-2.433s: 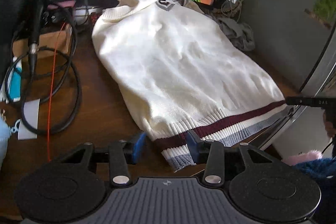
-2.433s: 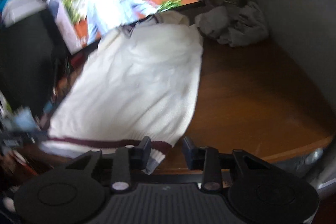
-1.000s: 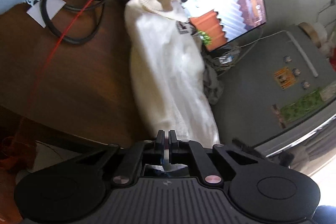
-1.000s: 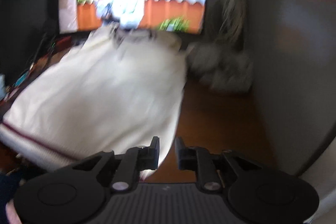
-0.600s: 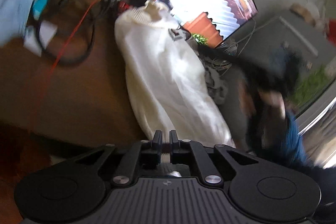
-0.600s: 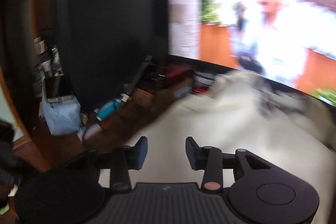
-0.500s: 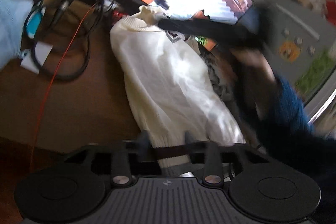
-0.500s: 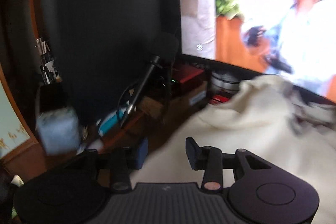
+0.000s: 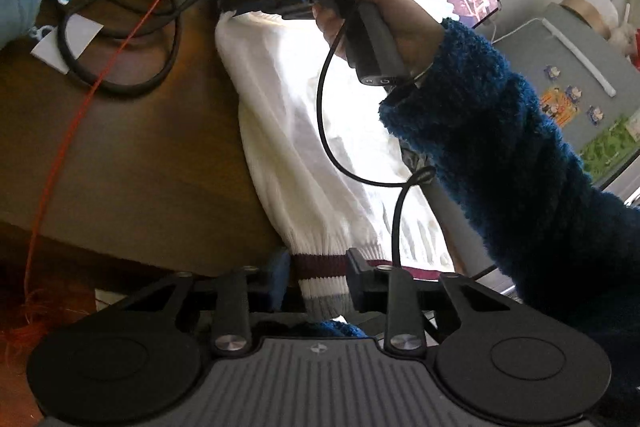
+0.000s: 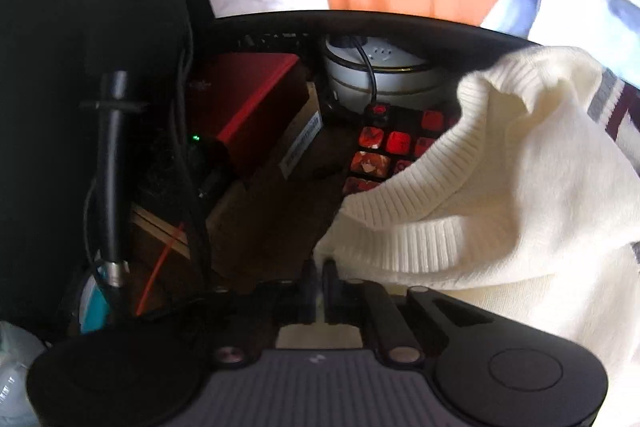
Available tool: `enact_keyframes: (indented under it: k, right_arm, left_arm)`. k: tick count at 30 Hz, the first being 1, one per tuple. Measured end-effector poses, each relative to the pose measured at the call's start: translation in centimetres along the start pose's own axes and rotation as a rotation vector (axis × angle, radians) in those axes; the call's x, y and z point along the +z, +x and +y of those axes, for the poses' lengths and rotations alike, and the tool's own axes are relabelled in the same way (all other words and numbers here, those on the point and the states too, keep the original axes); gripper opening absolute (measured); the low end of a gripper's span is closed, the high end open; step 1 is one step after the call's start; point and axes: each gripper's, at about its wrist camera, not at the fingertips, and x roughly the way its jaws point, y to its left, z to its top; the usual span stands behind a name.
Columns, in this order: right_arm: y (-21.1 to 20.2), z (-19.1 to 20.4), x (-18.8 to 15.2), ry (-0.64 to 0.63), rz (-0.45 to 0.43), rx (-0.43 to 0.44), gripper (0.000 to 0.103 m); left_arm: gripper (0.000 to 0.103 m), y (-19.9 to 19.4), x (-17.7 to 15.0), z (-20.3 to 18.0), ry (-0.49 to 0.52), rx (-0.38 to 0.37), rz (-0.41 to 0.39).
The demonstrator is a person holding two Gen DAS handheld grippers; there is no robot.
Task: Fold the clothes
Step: 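Lift the vest high by shoulder and hem with both tools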
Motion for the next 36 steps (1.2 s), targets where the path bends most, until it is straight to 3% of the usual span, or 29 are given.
enact_keyframes:
  k: [6, 11, 13, 16, 22, 24, 28, 32, 36]
  right_arm:
    - [-2.4, -0.1, -0.1, -0.057, -0.145, 0.031, 0.003]
    - [-5.5, -1.7, -0.1, -0.082, -0.236, 0.121, 0.003]
    - [-7.2, -2.9, -0.5, -0.093, -0.275, 0.151, 0.003]
    - [-9.6, -5.4, -1.2, -0.063, -0.311, 0.245, 0.003]
    - [-13.3, -9.4, -1.4, 0.006, -0.37, 0.348, 0.003]
    - [-14.0, -11.1, -1.4, 0.01, -0.393, 0.365, 0.003]
    - [-12.8, -12.7, -0.4, 0.071, -0.414, 0.36, 0.003]
    - [-10.0, -12.6, 0.7, 0.079, -0.404, 0.33, 0.003]
    - [-7.1, -11.3, 1.6, 0.052, -0.38, 0.255, 0.003]
  left_arm:
    - [0.028, 0.3, 0.8, -0.3, 0.043, 0.036, -0.001]
    - [0.045, 0.1, 2.7, -0.2, 0.107, 0.126, -0.051]
    - [0.045, 0.2, 3.4, 0.1, 0.129, 0.145, -0.054]
    - [0.045, 0.8, 4.2, 0.3, 0.17, 0.136, -0.035]
    - [0.046, 3.4, 5.2, -1.5, 0.354, 0.13, 0.008]
    - [0.042, 3.1, 5.0, -1.5, 0.324, 0.106, -0.019]
    - [0.008, 2.6, 4.6, -1.5, 0.264, 0.058, -0.074]
    - [0.006, 2.0, 4.2, -1.6, 0.204, 0.012, -0.129]
    - [0.005, 0.0, 2.5, -2.2, 0.16, 0.073, -0.235]
